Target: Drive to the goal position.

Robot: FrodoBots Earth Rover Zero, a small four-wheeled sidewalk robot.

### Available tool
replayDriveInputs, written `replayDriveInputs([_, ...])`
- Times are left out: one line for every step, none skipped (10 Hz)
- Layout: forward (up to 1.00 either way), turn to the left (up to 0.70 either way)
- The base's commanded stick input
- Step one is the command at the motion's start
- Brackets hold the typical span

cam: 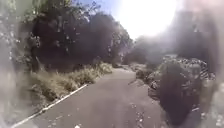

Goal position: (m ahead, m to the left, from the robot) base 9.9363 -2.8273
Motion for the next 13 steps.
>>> replayDriveInputs([1.00,0.02])
replayDriveInputs([1.00,0.10])
replayDriveInputs([1.00,-0.11])
replayDriveInputs([1.00,-0.30])
replayDriveInputs([1.00,-0.28])
replayDriveInputs([1.00,-0.05])
replayDriveInputs([1.00,0.00])
replayDriveInputs([1.00,0.00])
replayDriveInputs([1.00,0.00])
replayDriveInputs([1.00,0.00])
replayDriveInputs([1.00,0.00])
replayDriveInputs([1.00,0.00])
replayDriveInputs([1.00,0.00])
